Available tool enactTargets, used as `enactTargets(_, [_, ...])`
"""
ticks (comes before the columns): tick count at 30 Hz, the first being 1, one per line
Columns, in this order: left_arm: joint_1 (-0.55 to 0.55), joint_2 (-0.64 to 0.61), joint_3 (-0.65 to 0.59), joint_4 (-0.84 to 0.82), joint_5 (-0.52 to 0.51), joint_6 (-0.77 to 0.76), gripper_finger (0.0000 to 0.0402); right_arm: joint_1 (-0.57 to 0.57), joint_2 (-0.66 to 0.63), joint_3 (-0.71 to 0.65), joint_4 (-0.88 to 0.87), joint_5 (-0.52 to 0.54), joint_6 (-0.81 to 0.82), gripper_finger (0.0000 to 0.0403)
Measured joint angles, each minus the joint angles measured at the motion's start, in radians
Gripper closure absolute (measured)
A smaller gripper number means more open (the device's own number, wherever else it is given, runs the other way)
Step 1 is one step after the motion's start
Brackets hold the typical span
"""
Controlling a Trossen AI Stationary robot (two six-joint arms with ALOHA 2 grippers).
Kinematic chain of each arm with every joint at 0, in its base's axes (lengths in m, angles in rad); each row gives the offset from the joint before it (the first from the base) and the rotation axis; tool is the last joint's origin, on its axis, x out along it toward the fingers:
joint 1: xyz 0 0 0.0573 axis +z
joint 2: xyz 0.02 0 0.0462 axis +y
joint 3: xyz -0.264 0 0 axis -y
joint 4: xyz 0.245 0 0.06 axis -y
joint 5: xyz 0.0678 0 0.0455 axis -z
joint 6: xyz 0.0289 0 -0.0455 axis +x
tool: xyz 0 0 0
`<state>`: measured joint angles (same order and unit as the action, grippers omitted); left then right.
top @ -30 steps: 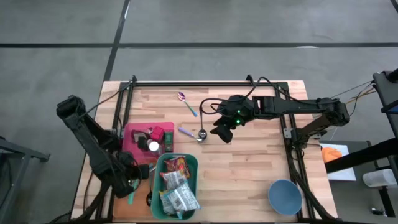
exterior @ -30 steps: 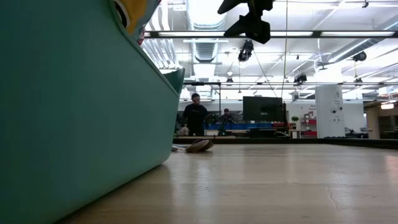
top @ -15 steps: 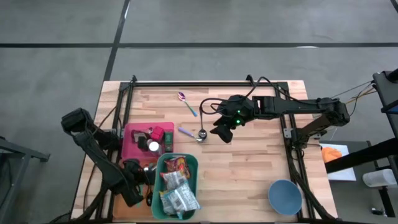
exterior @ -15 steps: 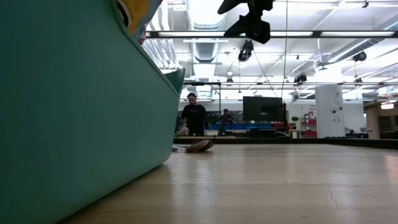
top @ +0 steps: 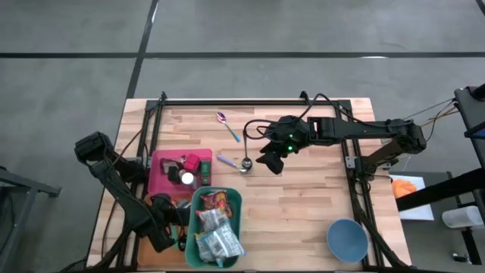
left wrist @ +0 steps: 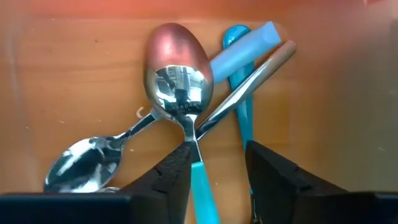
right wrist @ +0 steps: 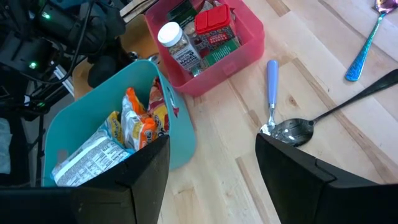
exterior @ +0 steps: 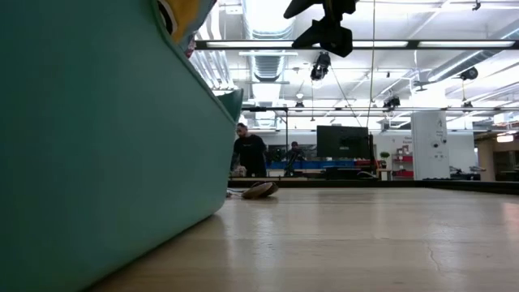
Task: Pick & Place Food Item
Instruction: Put the blue spoon into the orange bin
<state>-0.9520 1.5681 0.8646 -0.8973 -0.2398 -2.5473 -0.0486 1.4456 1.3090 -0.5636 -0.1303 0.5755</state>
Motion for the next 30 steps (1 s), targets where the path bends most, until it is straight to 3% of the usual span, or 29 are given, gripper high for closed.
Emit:
enactTargets(7, [-0.002, -0.054, 0.014, -0.001, -0.006, 0.023, 0.0226, 0.0, 0.0, 0.0, 0.0, -0.001, 0.0, 0.017])
enactTargets(10, [-0.002, -0.104, 0.054, -0.08, -0.019, 0.055, 0.0225, 0.0, 0.0, 0.0, 0.0, -0.001, 0.0, 0.017])
enactTargets(16, [0.001, -0.199, 0.151, -0.259, -0.184, 0.143, 0.0225, 0.0, 0.0, 0.0, 0.0, -0.001, 0.0, 0.017])
enactTargets(21, [0.058, -0.296, 0.172, -0.275, -0.317, 0.31, 0.0225, 0.0, 0.0, 0.0, 0.0, -0.001, 0.0, 0.017])
enactTargets(25, [0.171, -0.372, 0.171, -0.229, -0.398, 0.476, 0.0225, 0.0, 0.0, 0.0, 0.0, -0.001, 0.0, 0.017])
enactTargets(30, [0.419, -0.439, 0.17, -0.029, -0.402, 0.911, 0.0224, 0.0, 0.0, 0.0, 0.0, -0.001, 0.0, 0.017])
